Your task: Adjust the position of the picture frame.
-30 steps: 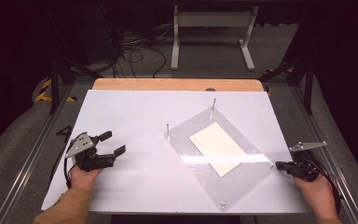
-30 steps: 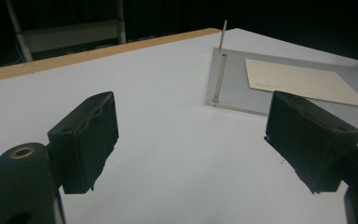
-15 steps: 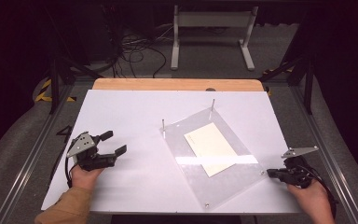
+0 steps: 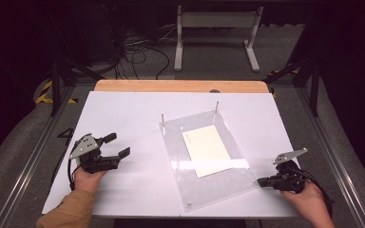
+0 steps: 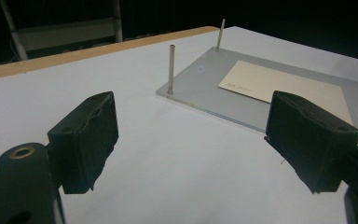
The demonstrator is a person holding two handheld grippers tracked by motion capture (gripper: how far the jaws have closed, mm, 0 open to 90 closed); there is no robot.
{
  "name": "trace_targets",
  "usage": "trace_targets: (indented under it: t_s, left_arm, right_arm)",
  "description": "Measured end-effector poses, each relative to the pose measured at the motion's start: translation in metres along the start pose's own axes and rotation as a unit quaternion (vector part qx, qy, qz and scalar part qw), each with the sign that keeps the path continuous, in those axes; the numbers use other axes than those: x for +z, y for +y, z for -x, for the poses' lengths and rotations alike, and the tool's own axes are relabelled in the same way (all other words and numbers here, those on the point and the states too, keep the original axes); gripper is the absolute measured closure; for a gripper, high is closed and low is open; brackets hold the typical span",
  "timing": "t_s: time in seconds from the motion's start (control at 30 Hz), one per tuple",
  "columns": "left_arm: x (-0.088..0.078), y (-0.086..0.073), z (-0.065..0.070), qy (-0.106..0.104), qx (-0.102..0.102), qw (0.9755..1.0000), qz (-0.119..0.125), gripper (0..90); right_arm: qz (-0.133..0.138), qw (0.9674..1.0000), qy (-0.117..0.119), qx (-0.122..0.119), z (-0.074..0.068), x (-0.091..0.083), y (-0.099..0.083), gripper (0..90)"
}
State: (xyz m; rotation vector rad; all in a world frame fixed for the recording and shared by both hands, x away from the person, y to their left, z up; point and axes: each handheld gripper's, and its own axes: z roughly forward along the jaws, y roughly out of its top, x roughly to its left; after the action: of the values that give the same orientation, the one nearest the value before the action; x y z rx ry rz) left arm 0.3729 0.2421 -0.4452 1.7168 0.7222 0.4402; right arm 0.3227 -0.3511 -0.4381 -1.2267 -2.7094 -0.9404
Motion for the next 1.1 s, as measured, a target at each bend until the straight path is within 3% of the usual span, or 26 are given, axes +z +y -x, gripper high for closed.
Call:
trace_targets:
  t_s: [0.03,0.2,0.33,0.4,0.53,0.67,0.83,0.9,0.93,1.0,1.07,1.1]
  left_arm:
    - [0.002,0.001,-0.001,0.006,0.007,0.9999,-0.006,17.2]
    - [0.015,0.003,0.000,0.033,-0.001,0.9990,-0.032,19.2]
    - [0.025,0.007,-0.001,0.040,-0.006,0.9981,-0.046,21.0]
    - [0.031,0.009,-0.001,0.050,-0.018,0.9969,-0.058,23.1]
    - [0.042,0.015,-0.006,0.044,-0.047,0.9956,-0.068,25.0]
    - [0.059,0.020,-0.011,0.036,-0.063,0.9949,-0.069,27.1]
    - [0.084,0.028,-0.011,0.026,-0.061,0.9943,-0.083,32.3]
    - [0.094,0.033,-0.013,0.022,-0.051,0.9946,-0.088,35.2]
    - [0.101,0.035,-0.013,0.015,-0.063,0.9943,-0.084,35.7]
    - [0.112,0.039,-0.016,0.016,-0.056,0.9945,-0.087,36.8]
    - [0.124,0.041,-0.016,0.013,-0.065,0.9937,-0.090,38.1]
    - [0.129,0.042,-0.018,0.018,-0.056,0.9937,-0.095,38.5]
  right_arm:
    - [-0.001,1.0000,0.003,-0.002,-0.001,0.002,0.002,89.7]
    - [-0.001,0.9996,0.023,-0.014,-0.006,0.010,0.008,89.7]
    - [-0.004,0.9986,0.047,-0.023,-0.010,0.016,0.013,89.7]
    - [-0.006,0.9978,0.060,-0.029,-0.014,0.021,0.017,89.7]
    - [-0.011,0.9970,0.067,-0.038,-0.018,0.026,0.022,89.7]
    - [-0.013,0.9963,0.076,-0.038,-0.019,0.028,0.025,89.7]
    - [-0.012,0.9954,0.085,-0.043,-0.023,0.033,0.028,89.7]
    - [-0.012,0.9953,0.086,-0.044,-0.024,0.034,0.029,89.7]
    - [-0.012,0.9951,0.087,-0.044,-0.025,0.035,0.029,89.7]
    - [-0.010,0.9951,0.083,-0.052,-0.029,0.037,0.030,89.7]
    - [-0.008,0.9950,0.083,-0.055,-0.032,0.039,0.031,89.7]
    - [-0.008,0.9949,0.085,-0.054,-0.033,0.039,0.031,89.7]
